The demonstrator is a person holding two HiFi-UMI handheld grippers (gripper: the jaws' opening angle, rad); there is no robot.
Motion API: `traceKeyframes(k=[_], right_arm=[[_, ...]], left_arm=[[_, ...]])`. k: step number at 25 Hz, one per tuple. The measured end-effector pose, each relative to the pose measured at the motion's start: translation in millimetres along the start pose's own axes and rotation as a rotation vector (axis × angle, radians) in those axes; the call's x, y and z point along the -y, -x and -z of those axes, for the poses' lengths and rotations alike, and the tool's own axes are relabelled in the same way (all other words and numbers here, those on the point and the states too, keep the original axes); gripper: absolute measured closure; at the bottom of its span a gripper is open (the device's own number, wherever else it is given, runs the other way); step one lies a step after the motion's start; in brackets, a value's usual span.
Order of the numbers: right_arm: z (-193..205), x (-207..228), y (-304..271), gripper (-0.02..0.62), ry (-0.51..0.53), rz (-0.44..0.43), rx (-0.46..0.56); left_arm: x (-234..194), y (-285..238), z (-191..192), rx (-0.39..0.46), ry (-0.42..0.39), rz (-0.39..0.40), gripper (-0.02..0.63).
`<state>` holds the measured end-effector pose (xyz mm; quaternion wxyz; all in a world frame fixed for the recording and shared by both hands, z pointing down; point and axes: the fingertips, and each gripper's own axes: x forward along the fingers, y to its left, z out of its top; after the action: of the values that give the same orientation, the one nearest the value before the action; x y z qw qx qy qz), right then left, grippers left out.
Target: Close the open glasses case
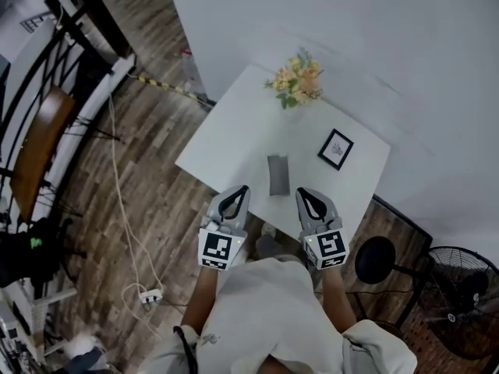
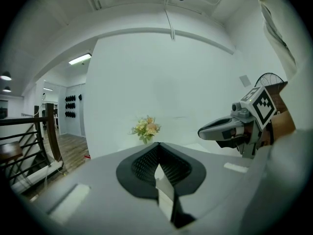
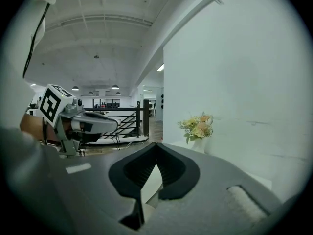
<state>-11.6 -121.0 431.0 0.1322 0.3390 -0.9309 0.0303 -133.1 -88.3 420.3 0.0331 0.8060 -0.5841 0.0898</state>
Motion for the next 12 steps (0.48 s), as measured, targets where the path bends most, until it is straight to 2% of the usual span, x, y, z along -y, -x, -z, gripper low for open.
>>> traceKeyframes(k=[12], right_arm=[[19, 51, -51, 0.591, -0.053, -0.062, -0.042]], left_arm=[[-13, -70, 22, -0.092, 0.024, -0.023, 0.586]])
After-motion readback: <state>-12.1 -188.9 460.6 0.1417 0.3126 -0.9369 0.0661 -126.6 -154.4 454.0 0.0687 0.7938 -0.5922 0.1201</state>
